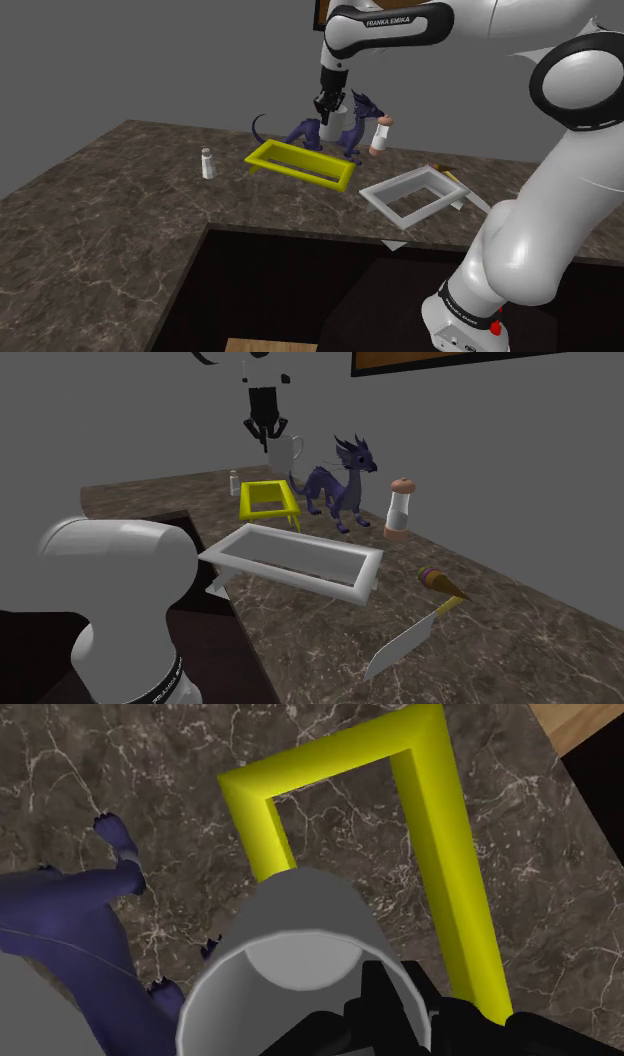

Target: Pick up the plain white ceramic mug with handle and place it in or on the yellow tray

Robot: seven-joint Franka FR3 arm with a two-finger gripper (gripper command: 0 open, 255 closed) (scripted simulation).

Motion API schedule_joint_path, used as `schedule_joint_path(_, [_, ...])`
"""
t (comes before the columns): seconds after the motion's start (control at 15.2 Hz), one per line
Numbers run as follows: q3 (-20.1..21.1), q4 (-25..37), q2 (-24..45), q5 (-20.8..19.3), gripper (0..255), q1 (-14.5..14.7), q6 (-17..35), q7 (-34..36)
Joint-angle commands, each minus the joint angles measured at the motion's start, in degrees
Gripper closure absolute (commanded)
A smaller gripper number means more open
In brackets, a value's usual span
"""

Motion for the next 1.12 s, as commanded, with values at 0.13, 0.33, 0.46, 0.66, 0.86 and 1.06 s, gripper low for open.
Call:
schedule_joint_path(0.13, [1.33,10.11,7.95,1.80,255,1.30,-2.42,2.35])
schedule_joint_path(0.33, [2.13,17.15,13.04,2.72,255,1.97,-4.51,3.88])
schedule_joint_path(0.46, [2.16,15.42,12.90,2.69,255,2.01,-2.91,3.92])
schedule_joint_path(0.66, [2.19,13.03,12.84,2.68,255,2.07,-0.58,3.95])
schedule_joint_path(0.86, [2.22,10.79,12.89,2.69,255,2.10,1.71,3.96])
schedule_joint_path(1.06, [2.24,8.71,13.07,2.74,255,2.13,3.96,3.96])
